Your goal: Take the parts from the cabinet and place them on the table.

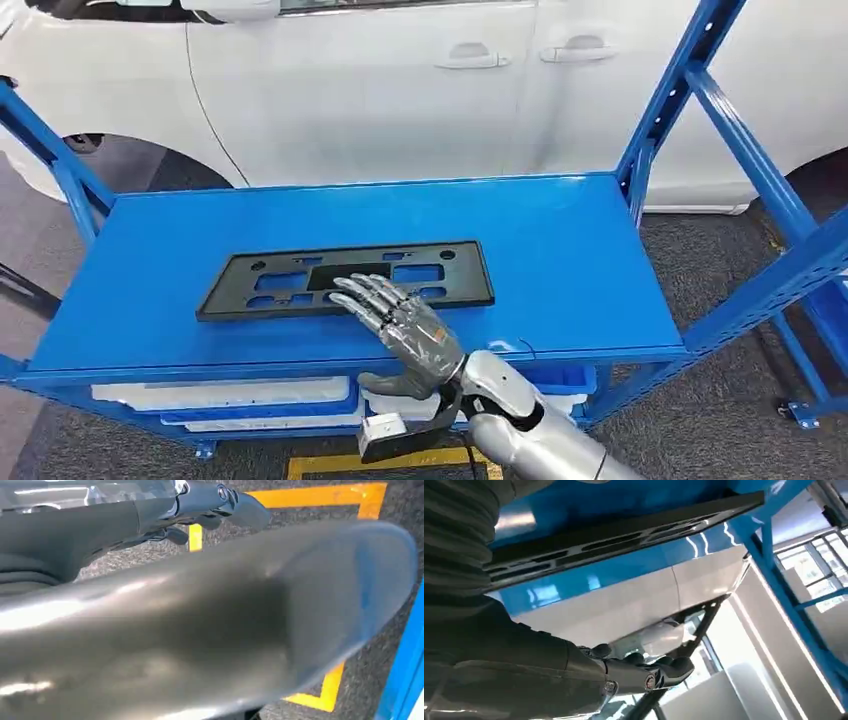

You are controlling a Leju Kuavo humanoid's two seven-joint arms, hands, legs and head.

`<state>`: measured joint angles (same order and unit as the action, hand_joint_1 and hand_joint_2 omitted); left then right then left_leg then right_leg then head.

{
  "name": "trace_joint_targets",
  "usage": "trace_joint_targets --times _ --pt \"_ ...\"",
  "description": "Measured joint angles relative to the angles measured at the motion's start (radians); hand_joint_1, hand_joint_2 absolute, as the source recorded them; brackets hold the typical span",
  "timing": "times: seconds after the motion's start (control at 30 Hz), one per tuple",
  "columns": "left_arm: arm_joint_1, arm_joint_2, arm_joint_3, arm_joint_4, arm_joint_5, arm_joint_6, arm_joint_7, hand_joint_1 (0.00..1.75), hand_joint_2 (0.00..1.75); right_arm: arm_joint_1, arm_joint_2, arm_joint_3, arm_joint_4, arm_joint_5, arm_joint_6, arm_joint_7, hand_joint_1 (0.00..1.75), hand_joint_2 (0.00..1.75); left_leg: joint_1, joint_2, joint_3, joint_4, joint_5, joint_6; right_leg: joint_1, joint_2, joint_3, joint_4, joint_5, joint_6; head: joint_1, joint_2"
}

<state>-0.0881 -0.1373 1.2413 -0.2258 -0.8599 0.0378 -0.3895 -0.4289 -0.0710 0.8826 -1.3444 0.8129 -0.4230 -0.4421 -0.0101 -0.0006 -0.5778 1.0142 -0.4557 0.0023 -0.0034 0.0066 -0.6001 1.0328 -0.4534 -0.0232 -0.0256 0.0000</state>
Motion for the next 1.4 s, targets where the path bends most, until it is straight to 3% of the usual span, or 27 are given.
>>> trace_joint_targets --times 0.07,0.1,0.13,0.17,0.27,0.3,0.33,0.43,0.47,0.5,0.57,0.63,0.67,0.73,0.77,0.8,0.83,0.87,0.93,0.97,1.1,1.13,1.17,1.27,1.3,1.33,1.4 --pt "0.003 0.000 0.000 0.000 -0.001 0.000 -0.001 0.00 0.00 -0.018 0.012 0.037 0.028 0.002 -0.019 -0.001 0.00 1.75 -0.003 -0.001 -0.001 -0.002 0.001 0.005 -0.003 -0.002 0.004 -0.006 0.001 0.009 0.001 0.000" --pt "0.004 -0.003 0.000 0.000 -0.001 0.002 -0.002 0.00 0.00 -0.030 0.023 0.057 0.044 0.002 -0.035 0.000 0.00 1.75 0.007 -0.001 0.014 -0.025 0.014 0.010 0.002 -0.002 0.007 -0.007 0.001 0.015 0.001 0.000" --pt "0.004 -0.005 0.000 0.000 -0.001 0.003 -0.002 0.00 0.00 -0.042 0.032 0.073 0.060 0.004 -0.052 0.000 0.00 1.75 0.010 0.002 0.021 -0.036 0.021 0.008 0.000 -0.002 0.005 0.005 -0.006 0.019 0.003 0.000" --pt "0.003 -0.005 0.000 0.000 -0.002 0.006 -0.003 0.00 0.00 -0.061 0.051 0.103 0.088 0.009 -0.076 0.005 0.00 1.75 0.011 0.003 0.022 -0.041 0.025 0.016 -0.001 -0.003 -0.017 0.049 -0.041 0.024 0.003 0.000" --pt "0.000 -0.005 0.001 0.000 -0.002 0.008 -0.003 0.00 0.00 -0.075 0.081 0.166 0.143 0.017 -0.096 0.017 0.00 1.75 0.010 0.004 0.020 -0.039 0.024 0.017 -0.007 -0.003 -0.120 0.269 -0.142 0.036 0.003 0.000" --pt "0.002 -0.005 0.001 0.000 -0.003 0.008 -0.003 0.00 0.00 -0.076 0.086 0.176 0.155 0.018 -0.098 0.020 0.00 1.75 0.010 0.003 0.018 -0.037 0.024 0.017 -0.010 -0.003 -0.134 0.295 -0.139 0.039 0.003 0.000" --pt "0.004 -0.006 0.001 0.000 -0.004 0.008 -0.003 0.00 0.00 -0.079 0.090 0.183 0.164 0.021 -0.102 0.025 0.00 1.75 0.011 0.001 0.018 -0.034 0.023 0.015 -0.012 -0.004 -0.125 0.274 -0.117 0.041 0.003 0.000" --pt "0.005 -0.008 0.000 0.000 -0.013 0.008 -0.003 0.00 0.00 -0.115 0.134 0.220 0.209 0.058 -0.135 0.070 0.00 1.75 0.013 0.001 0.015 -0.012 0.010 0.002 -0.017 -0.006 -0.003 0.034 0.001 0.040 0.003 0.000" --pt "0.003 -0.008 0.000 0.000 -0.015 0.008 -0.003 0.00 0.00 -0.129 0.155 0.232 0.231 0.072 -0.144 0.086 0.00 1.75 0.005 0.001 0.008 0.001 0.000 -0.008 -0.011 -0.004 0.006 0.011 -0.016 0.029 0.003 0.000" --pt "0.000 -0.008 0.000 0.000 -0.020 0.008 -0.003 0.00 0.00 -0.137 0.178 0.240 0.251 0.082 -0.148 0.099 0.00 1.75 0.006 0.002 0.006 0.003 -0.001 -0.012 -0.012 -0.001 0.003 0.012 -0.011 0.019 0.000 0.000" --pt "-0.001 -0.008 0.000 0.000 -0.022 0.008 -0.003 0.00 0.00 -0.142 0.206 0.250 0.280 0.090 -0.151 0.108 0.00 1.75 0.011 0.002 0.008 -0.001 0.001 -0.022 -0.005 -0.001 0.002 0.011 -0.012 0.008 0.002 0.000" --pt "0.000 -0.008 0.000 0.000 -0.023 0.008 -0.003 0.00 0.00 -0.150 0.227 0.258 0.298 0.093 -0.151 0.110 0.00 1.75 0.014 0.002 0.004 0.010 -0.009 -0.033 -0.014 -0.005 0.004 0.004 -0.005 -0.006 0.002 0.000" --pt "0.000 -0.008 0.000 0.000 -0.023 0.008 -0.003 0.00 0.00 -0.155 0.235 0.258 0.306 0.094 -0.154 0.112 0.00 1.75 0.014 0.002 -0.012 0.049 -0.038 -0.040 -0.014 -0.005 0.004 0.003 -0.004 -0.009 -0.002 0.000" --pt "0.000 -0.008 -0.001 0.000 -0.024 0.008 -0.003 0.00 0.00 -0.167 0.253 0.266 0.326 0.118 -0.169 0.128 0.00 1.75 0.020 0.002 -0.086 0.209 -0.118 -0.050 -0.012 -0.005 0.002 0.003 -0.004 -0.012 -0.003 0.000" --pt "0.002 -0.008 -0.001 0.000 -0.027 0.008 -0.003 0.00 0.00 -0.172 0.261 0.270 0.342 0.142 -0.169 0.150 0.00 1.75 0.022 0.002 -0.119 0.279 -0.139 -0.053 -0.011 -0.005 0.001 0.003 -0.005 -0.013 -0.003 0.000" --pt "0.003 -0.008 -0.002 0.000 -0.031 0.008 -0.003 0.00 0.00 -0.179 0.277 0.273 0.366 0.167 -0.167 0.177 0.00 1.75 0.023 0.002 -0.137 0.313 -0.140 -0.055 -0.011 -0.005 0.001 0.003 -0.005 -0.013 -0.003 0.000" --pt "0.004 -0.008 -0.003 0.000 -0.034 0.008 -0.003 0.00 0.00 -0.188 0.298 0.274 0.395 0.193 -0.161 0.206 0.00 1.75 0.024 0.002 -0.132 0.296 -0.118 -0.055 -0.011 -0.004 0.002 0.004 -0.005 -0.013 -0.003 0.000" --pt "0.003 -0.008 -0.005 0.000 -0.039 0.008 -0.003 0.00 0.00 -0.200 0.316 0.274 0.418 0.212 -0.151 0.227 0.00 1.75 0.024 0.002 -0.107 0.240 -0.080 -0.054 -0.011 -0.002 0.003 0.004 -0.005 -0.013 -0.003 0.000" --pt "-0.001 -0.007 -0.011 0.000 -0.048 0.005 -0.002 0.00 0.00 -0.237 0.356 0.275 0.466 0.245 -0.124 0.277 0.00 1.75 0.024 0.002 -0.020 0.054 0.012 -0.045 -0.011 0.000 0.008 0.003 -0.007 -0.011 -0.003 0.000" --pt "-0.004 -0.007 -0.015 0.000 -0.053 0.004 0.000 0.00 0.00 -0.259 0.370 0.275 0.491 0.256 -0.114 0.304 0.00 1.75 0.022 0.001 0.003 0.008 0.004 -0.040 -0.009 0.000 0.007 0.003 -0.006 -0.005 -0.003 0.000" --pt "-0.008 -0.006 -0.029 0.000 -0.072 -0.008 0.010 0.00 0.00 -0.316 0.393 0.275 0.590 0.272 -0.105 0.383 0.00 1.75 0.011 -0.003 -0.001 -0.005 0.011 -0.015 -0.008 -0.002 0.005 -0.007 0.002 0.021 -0.002 0.000" --pt "-0.009 -0.007 -0.032 0.000 -0.075 -0.010 0.013 0.00 0.00 -0.324 0.395 0.275 0.608 0.274 -0.105 0.393 0.00 1.75 0.023 -0.003 0.006 -0.018 0.020 -0.005 -0.006 -0.002 0.005 -0.004 -0.002 0.027 -0.002 0.000" --pt "-0.012 -0.006 -0.038 0.000 -0.078 -0.011 0.016 0.00 0.00 -0.336 0.397 0.275 0.635 0.277 -0.105 0.404 0.00 1.75 0.021 0.001 0.009 -0.024 0.023 -0.001 -0.008 -0.004 -0.004 0.022 -0.020 0.030 -0.001 0.000" --pt "-0.024 -0.003 -0.047 0.000 -0.083 -0.013 0.020 0.00 0.00 -0.350 0.399 0.276 0.706 0.290 -0.097 0.431 0.00 1.75 0.017 0.001 0.006 -0.024 0.024 0.009 -0.009 -0.004 -0.113 0.244 -0.128 0.032 0.000 0.000" --pt "-0.024 -0.003 -0.049 0.000 -0.084 -0.014 0.021 0.00 0.00 -0.350 0.399 0.278 0.726 0.293 -0.092 0.442 0.00 1.75 0.015 0.001 0.004 -0.022 0.024 0.010 -0.009 -0.004 -0.143 0.301 -0.141 0.032 0.000 0.000" --pt "-0.024 -0.002 -0.050 0.000 -0.084 -0.016 0.022 0.00 0.00 -0.350 0.399 0.280 0.741 0.294 -0.085 0.453 0.00 1.75 0.013 0.001 0.004 -0.021 0.023 0.011 -0.009 -0.004 -0.150 0.306 -0.128 0.030 -0.001 0.000" --pt "-0.026 -0.002 -0.054 0.000 -0.086 -0.019 0.023 0.00 0.00 -0.354 0.400 0.287 0.760 0.294 -0.066 0.472 0.00 1.75 0.010 0.000 0.005 -0.017 0.021 0.011 -0.008 -0.004 -0.101 0.201 -0.058 0.023 -0.001 0.000"
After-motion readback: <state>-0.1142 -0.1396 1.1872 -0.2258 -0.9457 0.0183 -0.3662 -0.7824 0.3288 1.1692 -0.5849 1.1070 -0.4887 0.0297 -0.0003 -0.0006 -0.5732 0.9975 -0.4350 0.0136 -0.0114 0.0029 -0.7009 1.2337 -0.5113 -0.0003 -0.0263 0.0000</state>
